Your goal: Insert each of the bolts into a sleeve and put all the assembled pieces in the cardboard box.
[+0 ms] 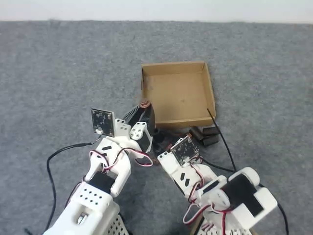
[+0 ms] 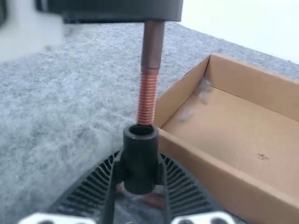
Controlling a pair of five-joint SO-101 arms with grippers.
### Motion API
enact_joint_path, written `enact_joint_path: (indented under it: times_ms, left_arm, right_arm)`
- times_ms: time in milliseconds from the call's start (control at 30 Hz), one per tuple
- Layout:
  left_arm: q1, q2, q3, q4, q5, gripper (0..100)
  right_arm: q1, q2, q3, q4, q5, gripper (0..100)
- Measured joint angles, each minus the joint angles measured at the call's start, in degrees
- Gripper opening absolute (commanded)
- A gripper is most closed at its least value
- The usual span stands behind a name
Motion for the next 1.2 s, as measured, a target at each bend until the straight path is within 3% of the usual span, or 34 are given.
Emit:
enact_joint_path:
  times_ms: [1200]
  left_arm:
    - [3.6, 5.0, -2.7, 0.1, 0.1, 1]
  right_arm:
    - [1.9, 0.0, 0.7, -5.1, 0.0, 0.6]
